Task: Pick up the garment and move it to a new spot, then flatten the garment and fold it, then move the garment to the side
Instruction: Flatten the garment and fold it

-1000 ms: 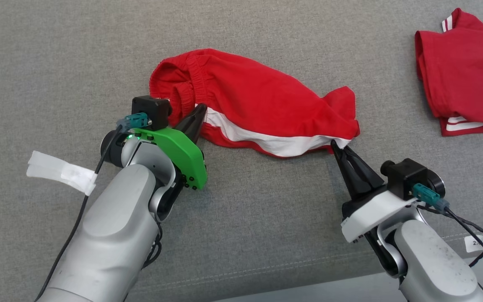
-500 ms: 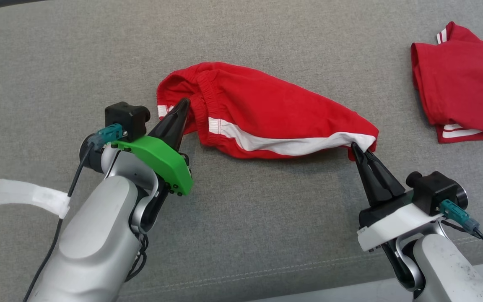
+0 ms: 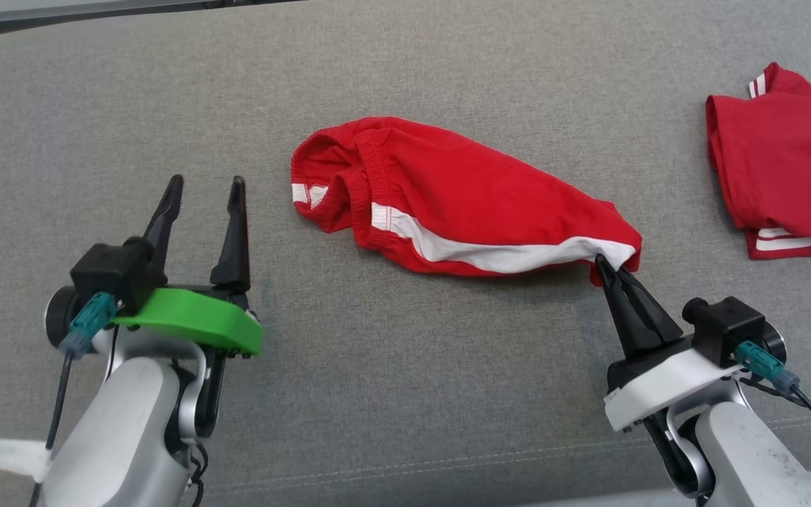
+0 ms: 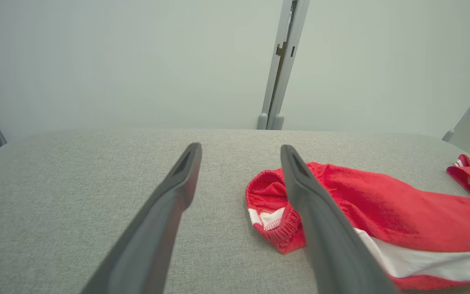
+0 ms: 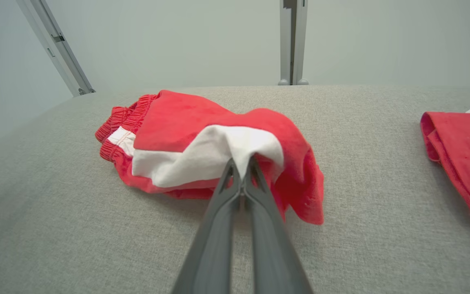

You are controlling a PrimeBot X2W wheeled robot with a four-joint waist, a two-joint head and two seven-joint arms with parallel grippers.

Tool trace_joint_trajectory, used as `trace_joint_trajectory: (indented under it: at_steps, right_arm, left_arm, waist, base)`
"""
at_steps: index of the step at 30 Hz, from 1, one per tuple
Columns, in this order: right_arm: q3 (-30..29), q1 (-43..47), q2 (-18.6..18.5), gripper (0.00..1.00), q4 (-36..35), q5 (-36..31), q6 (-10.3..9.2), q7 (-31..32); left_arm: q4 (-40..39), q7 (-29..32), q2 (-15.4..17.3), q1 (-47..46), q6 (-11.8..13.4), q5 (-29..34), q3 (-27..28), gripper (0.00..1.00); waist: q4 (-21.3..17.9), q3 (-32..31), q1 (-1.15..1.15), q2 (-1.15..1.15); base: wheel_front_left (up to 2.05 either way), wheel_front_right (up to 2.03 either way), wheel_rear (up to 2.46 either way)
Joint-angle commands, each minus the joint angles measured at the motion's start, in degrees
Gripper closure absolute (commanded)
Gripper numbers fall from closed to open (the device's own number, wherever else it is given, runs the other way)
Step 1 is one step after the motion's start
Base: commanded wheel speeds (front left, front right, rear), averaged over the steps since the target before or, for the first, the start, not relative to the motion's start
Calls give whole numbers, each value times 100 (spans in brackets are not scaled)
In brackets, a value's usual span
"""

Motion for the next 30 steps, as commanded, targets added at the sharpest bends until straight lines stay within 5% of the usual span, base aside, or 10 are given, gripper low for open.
trace_joint_trajectory:
  at_steps: [1, 12, 30]
  right_arm:
    - [-22, 90, -2, 100, 51, 44, -3, -17]
    - [-117, 358, 6, 100, 349, 108, -3, -44]
    - [-133, 516, -26, 100, 532, 122, -3, -45]
  left_arm:
    - [-100, -96, 75, 182, 108, 68, 92, 0]
    - [-1059, -371, 386, 1702, 683, 327, 762, 0]
    - [-1394, -368, -116, 2581, 121, 949, 1517, 0]
  waist:
    - [77, -86, 0, 0]
    - [289, -589, 0, 0]
    - [417, -820, 0, 0]
  base:
    - [0, 0, 0]
    - [0, 0, 0]
    - [0, 0, 0]
